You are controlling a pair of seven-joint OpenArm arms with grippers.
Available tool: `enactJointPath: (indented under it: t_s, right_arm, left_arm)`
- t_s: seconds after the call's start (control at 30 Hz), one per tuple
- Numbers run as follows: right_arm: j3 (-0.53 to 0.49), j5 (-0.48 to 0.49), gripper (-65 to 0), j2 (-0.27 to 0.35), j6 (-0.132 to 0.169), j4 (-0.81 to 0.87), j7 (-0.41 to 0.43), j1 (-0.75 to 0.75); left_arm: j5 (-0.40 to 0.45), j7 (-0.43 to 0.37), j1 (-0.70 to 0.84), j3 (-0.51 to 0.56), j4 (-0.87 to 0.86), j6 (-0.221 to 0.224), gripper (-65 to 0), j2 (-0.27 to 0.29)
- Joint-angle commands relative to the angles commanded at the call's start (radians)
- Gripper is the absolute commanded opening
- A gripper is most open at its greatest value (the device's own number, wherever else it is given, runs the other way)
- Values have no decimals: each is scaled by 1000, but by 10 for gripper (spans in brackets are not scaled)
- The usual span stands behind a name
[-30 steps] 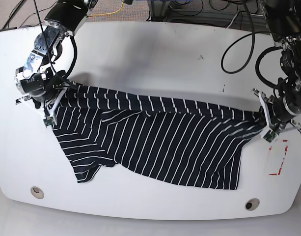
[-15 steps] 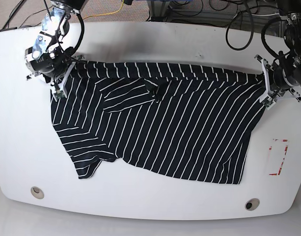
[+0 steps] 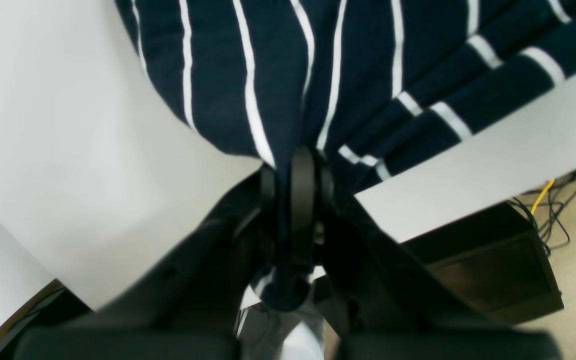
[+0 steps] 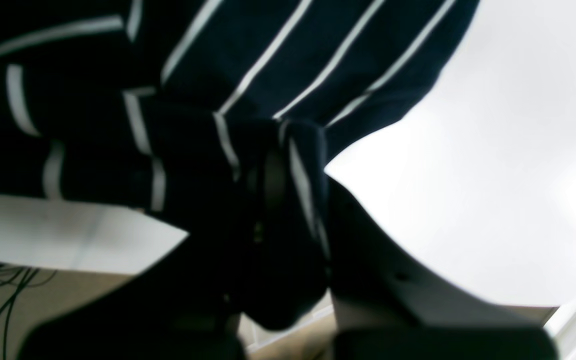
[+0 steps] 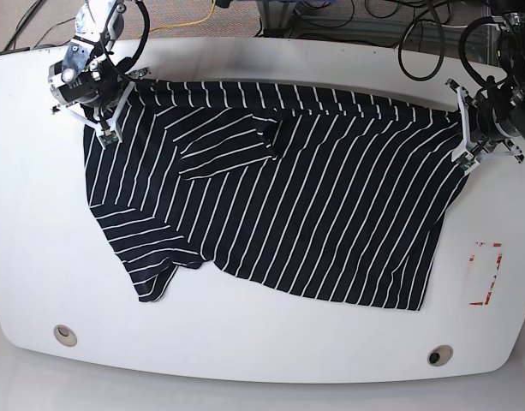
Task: Layout the t-shirt on the table in an organized manner, then fold the t-shirt properly
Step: 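Lower the shirt onto the table with both grippers, laying it flat, then release the left gripper and move it onto the shirt body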
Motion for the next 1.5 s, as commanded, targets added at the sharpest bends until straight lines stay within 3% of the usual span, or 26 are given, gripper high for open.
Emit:
enactJointPath:
  t_s: [0.13, 0.23, 0.27, 0.33, 0.37, 0.47, 0.6, 0.67, 0.83, 1.0, 1.23, 1.5]
  right_arm:
    - [0, 0, -642, 0, 0, 0, 0, -12]
    - [0, 0, -642, 0, 0, 0, 0, -14]
    - [0, -3, -642, 0, 0, 0, 0, -15]
    - [0, -8, -631, 0, 0, 0, 0, -15]
    - [0, -8, -595, 0, 0, 0, 0, -25]
    - [0, -5, -482, 0, 0, 0, 2, -29]
    - [0, -2, -342, 0, 0, 0, 2, -31]
    - [0, -3, -319, 0, 0, 0, 2, -28]
    - [3, -11, -330, 8, 0, 0, 8, -21]
    - [8, -12, -330, 41, 0, 0, 51, -2]
    - [2, -12, -327, 107, 0, -2, 64, 25]
    - [5, -11, -328, 146, 0, -2, 63, 34]
  left_arm:
    - [2, 6, 3, 6, 0, 0, -619, -11]
    - [2, 6, 3, 11, 0, 0, -517, -15]
    - [2, 8, 6, 14, 2, 0, -438, -31]
    - [2, 9, 17, 14, 2, 0, -368, -44]
    - [2, 12, 20, 14, 2, 0, -296, -55]
    - [2, 14, 17, 14, 3, 0, -229, -71]
    - [-3, 14, 6, 14, 5, 0, -239, -97]
    - [-5, 15, -23, 14, 6, 0, -240, -97]
    - [-12, 15, -104, 14, 6, 0, -239, -91]
    - [-55, 15, -259, 101, -2, 0, -237, -29]
    - [6, 15, -423, 281, -2, 0, -237, 69]
    - [120, 15, -433, 304, -31, 0, -237, 160]
